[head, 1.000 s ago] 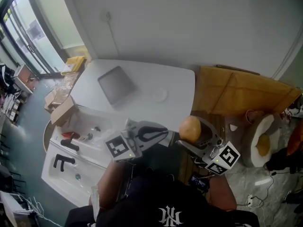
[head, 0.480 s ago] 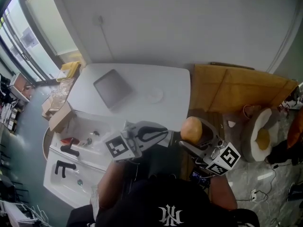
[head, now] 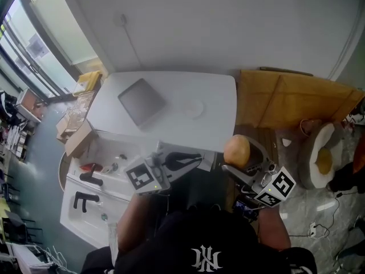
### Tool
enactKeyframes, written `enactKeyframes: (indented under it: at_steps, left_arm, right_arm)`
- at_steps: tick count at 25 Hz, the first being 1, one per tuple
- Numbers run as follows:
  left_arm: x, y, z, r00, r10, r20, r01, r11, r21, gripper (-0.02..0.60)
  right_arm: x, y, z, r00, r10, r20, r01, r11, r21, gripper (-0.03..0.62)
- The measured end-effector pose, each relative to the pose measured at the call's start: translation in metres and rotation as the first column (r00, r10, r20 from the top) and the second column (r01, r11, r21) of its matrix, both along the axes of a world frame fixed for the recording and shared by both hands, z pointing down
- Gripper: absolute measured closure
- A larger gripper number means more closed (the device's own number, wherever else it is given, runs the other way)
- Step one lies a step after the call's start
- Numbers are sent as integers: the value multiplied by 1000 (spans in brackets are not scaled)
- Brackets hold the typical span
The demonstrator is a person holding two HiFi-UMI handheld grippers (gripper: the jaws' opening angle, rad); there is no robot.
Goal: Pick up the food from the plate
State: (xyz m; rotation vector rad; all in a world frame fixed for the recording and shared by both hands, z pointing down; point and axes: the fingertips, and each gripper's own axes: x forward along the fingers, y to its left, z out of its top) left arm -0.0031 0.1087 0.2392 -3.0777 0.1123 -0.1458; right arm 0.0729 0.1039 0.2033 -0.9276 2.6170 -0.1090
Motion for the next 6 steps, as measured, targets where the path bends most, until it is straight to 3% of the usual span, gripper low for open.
enactKeyframes:
  at_steps: [6]
  left_arm:
    - [-5,8,-4,999,39,-17,-39,999,2,555]
  right_arm:
    - [-5,-3,-3,1000,0,-3,0,1000,-1,226]
